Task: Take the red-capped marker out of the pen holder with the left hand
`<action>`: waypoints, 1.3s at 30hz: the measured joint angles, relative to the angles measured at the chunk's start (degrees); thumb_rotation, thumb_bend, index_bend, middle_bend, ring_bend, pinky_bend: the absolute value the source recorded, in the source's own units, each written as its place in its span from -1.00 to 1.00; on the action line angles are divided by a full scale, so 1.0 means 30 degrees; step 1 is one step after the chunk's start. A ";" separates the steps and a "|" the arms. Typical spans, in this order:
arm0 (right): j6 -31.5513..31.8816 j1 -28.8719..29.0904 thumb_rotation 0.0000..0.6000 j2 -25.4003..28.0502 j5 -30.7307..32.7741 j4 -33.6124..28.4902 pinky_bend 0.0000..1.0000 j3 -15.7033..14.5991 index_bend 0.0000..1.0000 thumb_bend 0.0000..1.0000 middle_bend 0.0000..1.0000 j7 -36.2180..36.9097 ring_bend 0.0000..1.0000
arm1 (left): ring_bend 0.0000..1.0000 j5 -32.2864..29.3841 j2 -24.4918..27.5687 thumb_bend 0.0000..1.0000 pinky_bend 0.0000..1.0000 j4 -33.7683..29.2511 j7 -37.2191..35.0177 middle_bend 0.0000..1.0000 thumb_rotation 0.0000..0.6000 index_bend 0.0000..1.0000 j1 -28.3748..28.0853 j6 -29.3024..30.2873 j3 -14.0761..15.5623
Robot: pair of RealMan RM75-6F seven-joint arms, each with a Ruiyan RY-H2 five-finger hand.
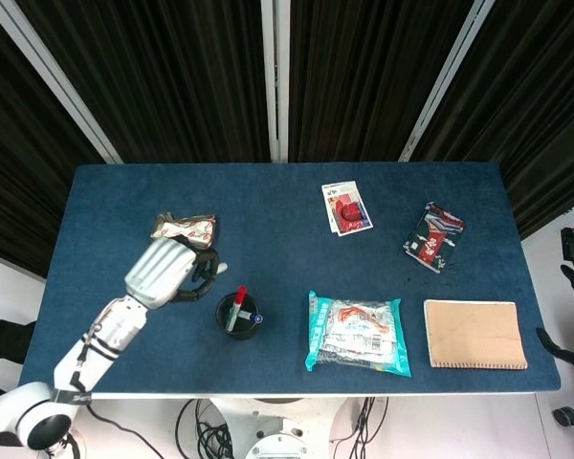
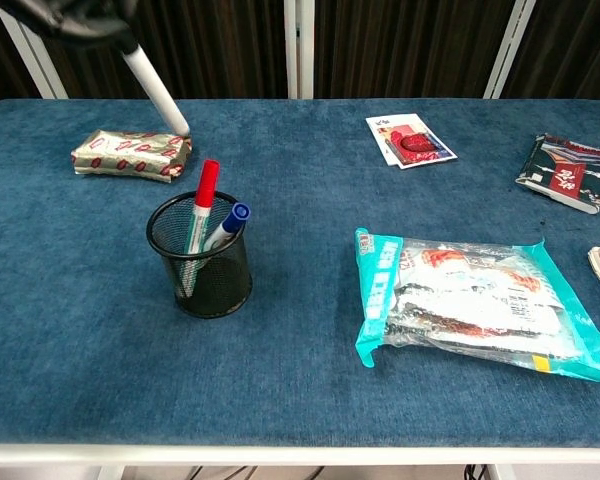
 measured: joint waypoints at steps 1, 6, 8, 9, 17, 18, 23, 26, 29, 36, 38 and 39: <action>0.0010 -0.0003 1.00 -0.0001 -0.0003 -0.0013 -1.00 0.0001 -1.00 -0.64 -1.00 -0.0027 -1.00 | 0.46 0.0216 0.0456 -0.18 0.02 -0.0238 -0.0295 0.38 1.00 0.27 0.0287 0.0470 -0.0130; 0.0007 -0.0004 1.00 -0.0047 0.0020 -0.0028 -1.00 0.0001 -1.00 -0.64 -1.00 -0.0127 -1.00 | 0.46 0.0520 0.1709 -0.18 0.02 -0.0310 -0.1677 0.38 1.00 0.28 0.1485 0.1753 -0.0366; -0.0091 0.0021 1.00 -0.0090 0.0094 0.0012 -1.00 0.0003 -1.00 -0.64 -1.00 -0.0145 -1.00 | 0.46 0.0454 0.1774 -0.18 0.02 0.0175 -0.1968 0.38 1.00 0.28 0.1754 0.1756 -0.0198; -0.0148 0.0038 1.00 -0.0110 0.0123 0.0027 -1.00 0.0002 -1.00 -0.64 -1.00 -0.0160 -1.00 | 0.46 0.0400 0.1737 -0.18 0.02 0.0471 -0.2086 0.38 1.00 0.28 0.1834 0.1714 -0.0101; -0.0500 0.0163 1.00 -0.0294 0.0392 0.0104 -1.00 0.0005 -1.00 -0.62 -1.00 -0.0388 -1.00 | 0.46 0.0190 -0.0304 -0.19 0.01 0.4561 -0.4828 0.38 1.00 0.28 0.2349 0.0682 0.0996; -0.0543 0.0178 1.00 -0.0300 0.0435 0.0099 -1.00 0.0010 -1.00 -0.61 -1.00 -0.0431 -1.00 | 0.46 0.0233 -0.0652 -0.19 0.01 0.5077 -0.5223 0.38 1.00 0.28 0.2377 0.0541 0.1107; -0.0645 0.0247 1.00 -0.0338 0.0498 0.0094 -1.00 0.0043 -1.00 -0.61 -1.00 -0.0515 -1.00 | 0.39 0.0848 -0.2666 -0.23 0.00 0.7657 -0.6981 0.32 1.00 0.24 0.2424 -0.0176 0.1716; -0.0662 0.0256 1.00 -0.0364 0.0481 0.0127 -1.00 0.0031 -1.00 -0.61 -1.00 -0.0525 -1.00 | -0.04 0.1390 -0.3556 -0.30 -0.17 0.8775 -0.7266 -0.04 1.00 -0.15 0.2428 -0.0220 0.1955; -0.0659 0.0239 1.00 -0.0391 0.0540 0.0209 -1.00 0.0039 -1.00 -0.61 -1.00 -0.0441 -1.00 | -0.83 0.1797 -0.3748 -0.41 -0.69 0.9235 -0.7105 -0.83 1.00 -0.88 0.2320 -0.0682 0.2328; -0.0528 0.0198 1.00 -0.0543 0.0604 0.0489 -1.00 0.0125 -1.00 -0.61 -1.00 -0.0163 -1.00 | -1.00 0.1862 -0.3784 -0.51 -1.00 0.9402 -0.6068 -1.00 1.00 -1.00 0.2514 -0.0710 0.2349; -0.0511 0.0201 1.00 -0.0566 0.0599 0.0509 -1.00 0.0142 -1.00 -0.61 -1.00 -0.0147 -1.00 | -1.00 0.1942 -0.3624 -0.53 -1.00 0.9279 -0.5472 -1.00 1.00 -1.00 0.2712 0.0237 0.2316; -0.0504 0.0202 1.00 -0.0580 0.0590 0.0511 -1.00 0.0145 -1.00 -0.61 -1.00 -0.0132 -1.00 | -1.00 0.1978 -0.3509 -0.53 -1.00 0.9172 -0.5175 -1.00 1.00 -1.00 0.2831 0.0652 0.2293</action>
